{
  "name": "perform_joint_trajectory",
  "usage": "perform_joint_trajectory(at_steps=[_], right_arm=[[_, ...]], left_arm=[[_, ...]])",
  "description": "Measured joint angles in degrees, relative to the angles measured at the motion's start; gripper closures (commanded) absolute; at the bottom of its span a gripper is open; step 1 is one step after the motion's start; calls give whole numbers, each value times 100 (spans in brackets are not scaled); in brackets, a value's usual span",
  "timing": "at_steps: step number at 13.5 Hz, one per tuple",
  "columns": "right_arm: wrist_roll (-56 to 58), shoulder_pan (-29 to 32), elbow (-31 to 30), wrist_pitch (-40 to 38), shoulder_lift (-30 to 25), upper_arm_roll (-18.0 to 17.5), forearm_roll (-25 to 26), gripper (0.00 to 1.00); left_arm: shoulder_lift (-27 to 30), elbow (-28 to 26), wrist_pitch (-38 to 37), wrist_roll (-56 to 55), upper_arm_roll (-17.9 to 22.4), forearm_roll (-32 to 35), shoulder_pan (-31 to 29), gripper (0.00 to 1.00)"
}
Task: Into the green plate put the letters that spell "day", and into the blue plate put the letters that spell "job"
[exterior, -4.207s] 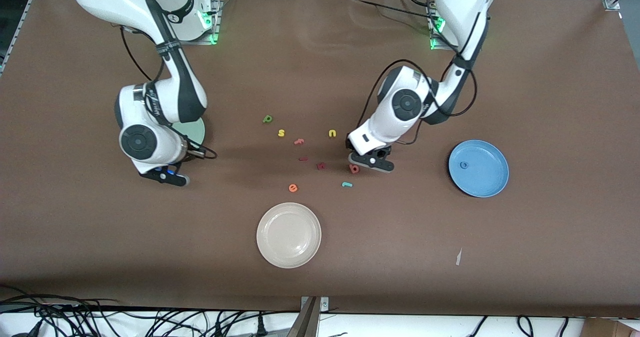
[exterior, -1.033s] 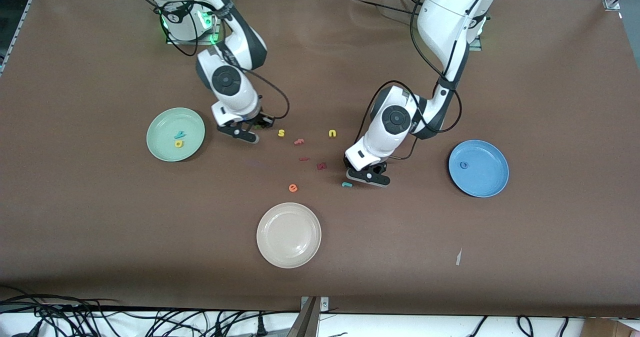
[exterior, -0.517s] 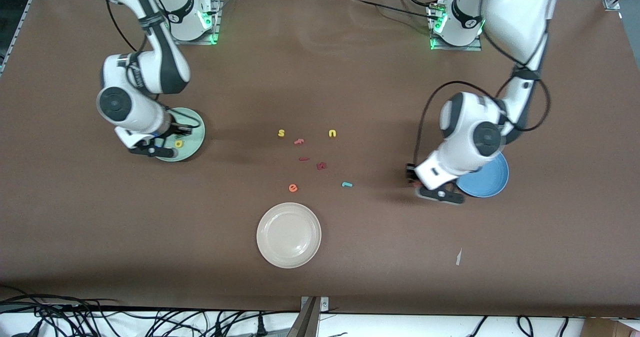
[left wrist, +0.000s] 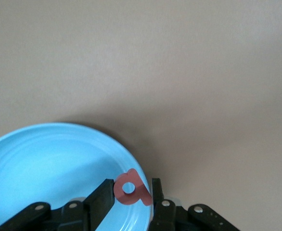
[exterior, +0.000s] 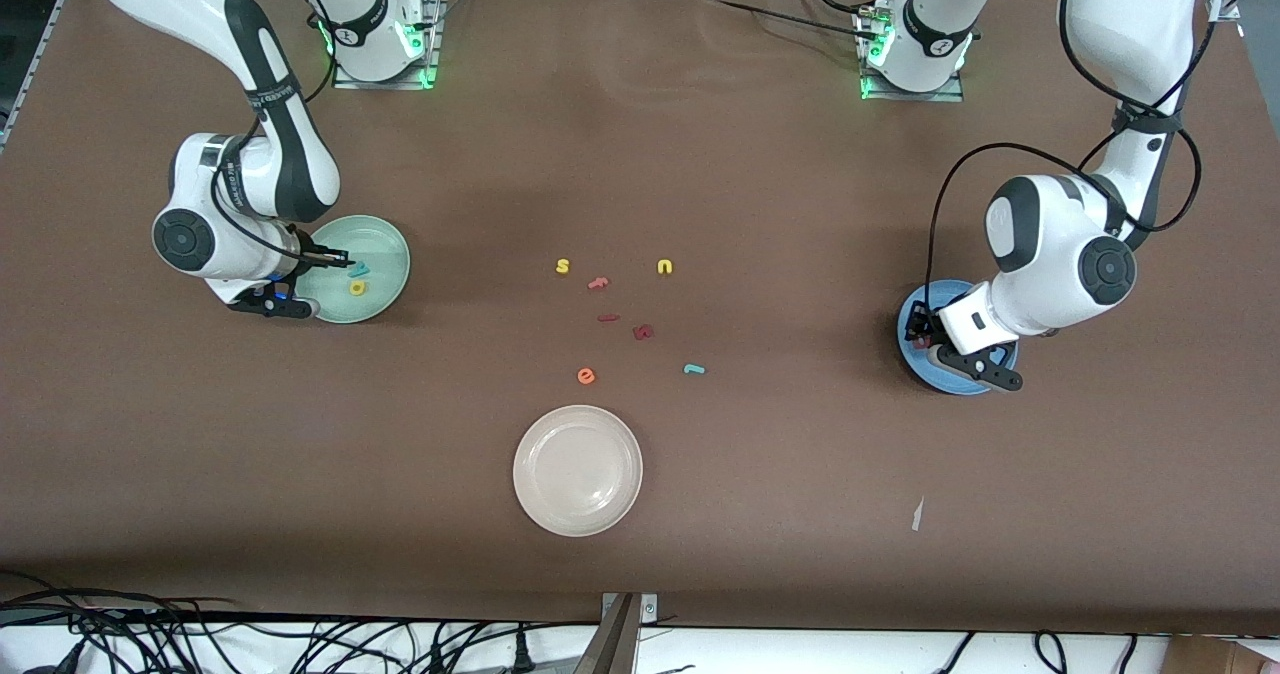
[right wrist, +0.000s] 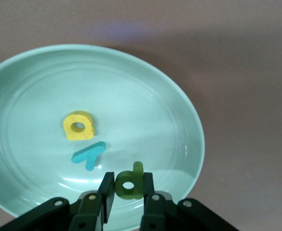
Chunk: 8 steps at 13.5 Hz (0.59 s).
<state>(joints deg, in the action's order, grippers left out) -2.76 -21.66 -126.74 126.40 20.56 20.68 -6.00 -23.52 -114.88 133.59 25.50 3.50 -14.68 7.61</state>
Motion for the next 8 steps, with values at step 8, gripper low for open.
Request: perform_joint_trajectory(at_steps=[8], right_arm=[[4,-16,611,-411,-360,-44,-29,0]], left_arm=[[77,-107,9,297,20,0,-85,25]])
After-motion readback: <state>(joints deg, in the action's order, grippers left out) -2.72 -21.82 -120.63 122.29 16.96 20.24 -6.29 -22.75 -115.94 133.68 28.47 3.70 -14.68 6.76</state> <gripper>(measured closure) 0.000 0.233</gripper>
